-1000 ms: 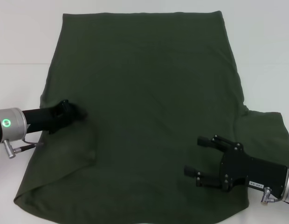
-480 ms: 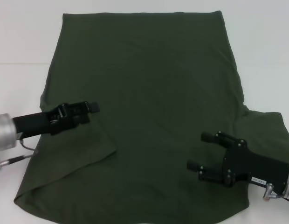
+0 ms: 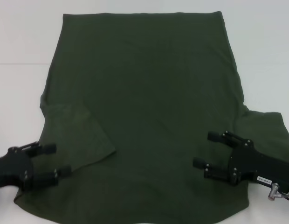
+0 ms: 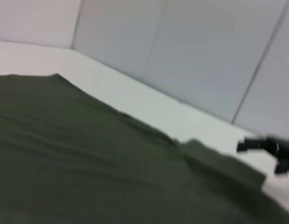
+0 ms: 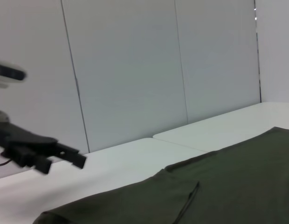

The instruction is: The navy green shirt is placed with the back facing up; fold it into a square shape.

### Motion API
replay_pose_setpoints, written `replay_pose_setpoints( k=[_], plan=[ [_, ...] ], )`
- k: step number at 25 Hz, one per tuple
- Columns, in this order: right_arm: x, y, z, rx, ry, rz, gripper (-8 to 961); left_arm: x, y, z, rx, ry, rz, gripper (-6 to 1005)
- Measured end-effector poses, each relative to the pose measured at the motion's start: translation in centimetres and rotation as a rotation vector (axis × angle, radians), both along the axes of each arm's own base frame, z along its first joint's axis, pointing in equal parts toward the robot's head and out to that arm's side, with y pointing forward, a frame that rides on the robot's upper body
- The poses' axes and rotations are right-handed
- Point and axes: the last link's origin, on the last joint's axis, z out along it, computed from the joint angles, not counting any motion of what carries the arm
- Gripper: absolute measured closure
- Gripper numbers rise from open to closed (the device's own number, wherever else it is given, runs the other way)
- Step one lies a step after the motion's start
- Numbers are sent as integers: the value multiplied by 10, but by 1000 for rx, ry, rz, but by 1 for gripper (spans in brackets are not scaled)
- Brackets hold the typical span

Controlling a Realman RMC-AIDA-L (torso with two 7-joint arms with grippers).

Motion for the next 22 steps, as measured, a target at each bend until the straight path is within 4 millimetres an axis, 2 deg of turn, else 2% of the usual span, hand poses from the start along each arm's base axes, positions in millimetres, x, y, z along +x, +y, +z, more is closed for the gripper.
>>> replay_pose_setpoints(
  k=[5,11,15,22],
  plan=[
    [5,-3,2,10,-6,-15,23,-14,-16,-6,-10,114,-53,109],
    [8,-3,11,8,32,-54,24,-16,-18,-3,17,109,-52,93],
    [14,3,45,-45,110,-201,25,-13,-20,2,40,63,-51,90],
    [18,14,120,-280,108,-645,27,-9,-23,3,35,31,-72,89]
  ],
)
